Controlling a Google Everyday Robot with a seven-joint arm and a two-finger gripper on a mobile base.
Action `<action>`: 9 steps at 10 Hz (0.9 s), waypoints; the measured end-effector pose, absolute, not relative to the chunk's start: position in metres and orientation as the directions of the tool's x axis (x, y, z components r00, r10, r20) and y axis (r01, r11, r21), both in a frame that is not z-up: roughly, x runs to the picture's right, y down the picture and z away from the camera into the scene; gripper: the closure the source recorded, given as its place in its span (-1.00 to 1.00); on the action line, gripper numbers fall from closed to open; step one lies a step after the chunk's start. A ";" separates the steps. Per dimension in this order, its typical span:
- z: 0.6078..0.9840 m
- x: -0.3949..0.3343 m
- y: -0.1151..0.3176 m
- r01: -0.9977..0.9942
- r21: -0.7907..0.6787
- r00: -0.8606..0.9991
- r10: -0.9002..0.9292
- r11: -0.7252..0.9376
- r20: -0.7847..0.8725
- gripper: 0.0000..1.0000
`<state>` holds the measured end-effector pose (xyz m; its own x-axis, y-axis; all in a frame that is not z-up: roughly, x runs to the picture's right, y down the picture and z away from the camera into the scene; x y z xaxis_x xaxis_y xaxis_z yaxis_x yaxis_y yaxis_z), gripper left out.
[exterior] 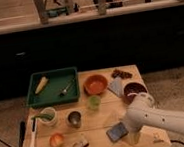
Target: Place sponge in plastic cup
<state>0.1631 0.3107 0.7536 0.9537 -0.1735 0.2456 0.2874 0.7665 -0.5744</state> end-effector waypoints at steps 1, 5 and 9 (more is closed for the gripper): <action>0.755 0.163 0.312 0.289 -0.574 0.953 -0.175 0.766 0.246 -0.60; 0.760 0.163 0.316 0.292 -0.575 0.953 -0.178 0.764 0.246 -0.60; 0.763 0.164 0.319 0.292 -0.579 0.953 -0.179 0.761 0.246 -0.60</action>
<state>0.1635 0.3186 0.7629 0.9527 -0.1792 0.2456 0.2924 0.7614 -0.5786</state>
